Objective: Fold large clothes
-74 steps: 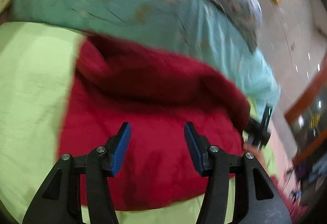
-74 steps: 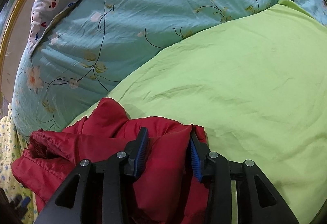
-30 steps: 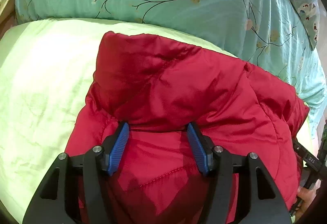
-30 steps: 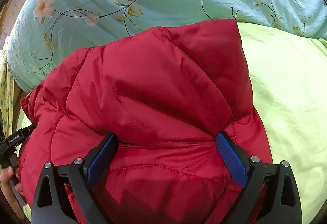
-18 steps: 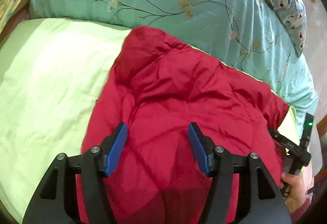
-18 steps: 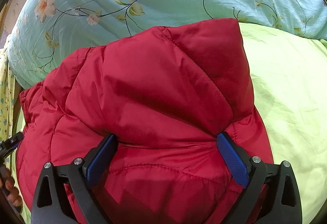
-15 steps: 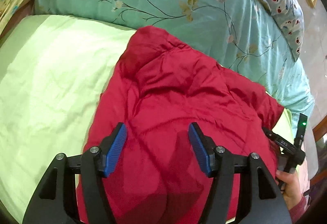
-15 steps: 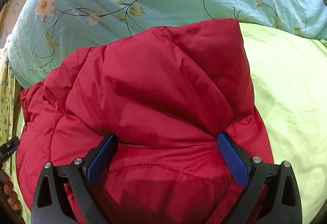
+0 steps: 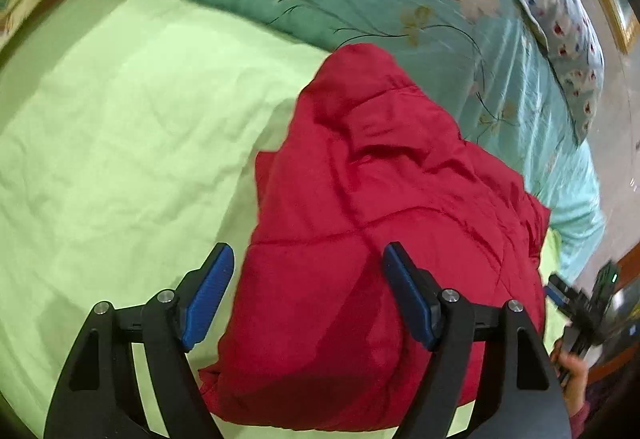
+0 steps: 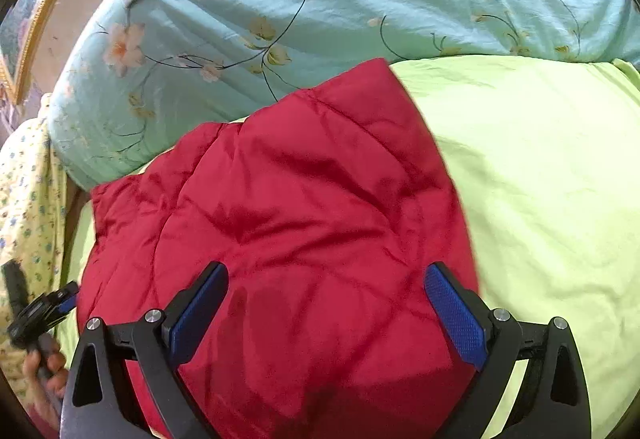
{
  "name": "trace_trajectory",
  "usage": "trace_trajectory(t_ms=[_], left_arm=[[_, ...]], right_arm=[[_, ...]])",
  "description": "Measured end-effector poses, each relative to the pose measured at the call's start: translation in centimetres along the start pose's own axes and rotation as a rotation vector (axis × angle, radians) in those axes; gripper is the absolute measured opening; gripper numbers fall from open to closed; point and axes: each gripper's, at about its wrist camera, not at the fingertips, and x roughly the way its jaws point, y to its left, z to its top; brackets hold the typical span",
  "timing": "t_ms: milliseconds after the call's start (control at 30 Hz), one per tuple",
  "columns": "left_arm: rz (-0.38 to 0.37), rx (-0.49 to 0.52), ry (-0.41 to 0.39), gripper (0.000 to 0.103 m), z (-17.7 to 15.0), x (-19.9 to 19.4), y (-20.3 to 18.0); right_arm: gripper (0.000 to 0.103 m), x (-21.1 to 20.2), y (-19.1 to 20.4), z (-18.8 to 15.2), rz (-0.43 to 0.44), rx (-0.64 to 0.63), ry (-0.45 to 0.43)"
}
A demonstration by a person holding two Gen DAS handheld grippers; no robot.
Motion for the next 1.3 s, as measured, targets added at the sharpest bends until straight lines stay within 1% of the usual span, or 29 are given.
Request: trace_trajectory(t_ms=[100,200,367,500,667,767,833,967,1000,1067,1100,1133,1167,1200,1233,1267,1300], left_arm=[[-0.04,-0.038,0.015,0.077,-0.3,0.4,1.1],[-0.065,-0.06,0.027,0.077,-0.3,0.8,1.4],[-0.072,-0.053,0.037,0.077,-0.3,0.9,1.2],[-0.076,-0.056,0.044,0.079,-0.1,1.0,1.4],[-0.082,-0.065,0.053,0.082,-0.1,1.3,1.6],[-0.1,-0.07,0.065,0.083,0.0,1.8,1.7],[-0.121,-0.075,0.079,0.083,0.1,2.1,1.9],[-0.188,-0.102,0.111,0.086,0.5,3.2,2.7],[-0.209,-0.115,0.12,0.086,0.6,3.6,2.9],[-0.253,-0.147,0.137,0.086,0.8,4.3,3.0],[-0.291,-0.167,0.151,0.086,0.8,4.9,3.1],[-0.349,-0.19,0.184,0.086,0.7,5.9,3.0],[-0.369,-0.202,0.202,0.086,0.5,6.6,2.9],[-0.369,-0.204,0.204,0.087,0.4,6.8,2.7],[-0.363,-0.191,0.195,0.086,0.4,6.8,2.3],[-0.358,-0.172,0.183,0.08,0.3,6.5,1.9],[-0.358,-0.162,0.178,0.076,0.3,6.2,1.7]], right_arm=[[0.1,-1.3,-1.3,-0.7,-0.02,0.01,0.005],[0.1,-1.6,-3.0,-1.1,-0.013,0.052,0.023],[0.1,-1.6,-5.0,-1.7,-0.009,0.106,0.044],[0.1,-1.4,-5.4,-2.2,0.014,0.127,0.058],[0.1,-0.9,-5.2,-2.4,0.035,0.122,0.068],[0.1,-0.1,-5.5,-2.5,0.085,0.14,0.083],[0.1,0.7,-6.1,-2.5,0.148,0.171,0.102],[0.1,3.0,-7.7,-2.7,0.246,0.259,0.183],[0.1,3.6,-7.9,-2.7,0.273,0.274,0.196],[0.101,4.1,-7.9,-2.5,0.294,0.279,0.202],[0.101,4.4,-7.6,-2.3,0.306,0.271,0.206],[0.1,4.8,-7.3,-2.2,0.325,0.265,0.219],[0.099,5.1,-7.1,-2.2,0.34,0.264,0.231],[0.099,5.7,-6.7,-2.2,0.362,0.265,0.255],[0.098,5.9,-6.3,-2.2,0.359,0.257,0.26],[0.097,6.1,-5.9,-2.1,0.35,0.243,0.262],[0.09,6.0,-5.6,-2.1,0.343,0.232,0.262]])
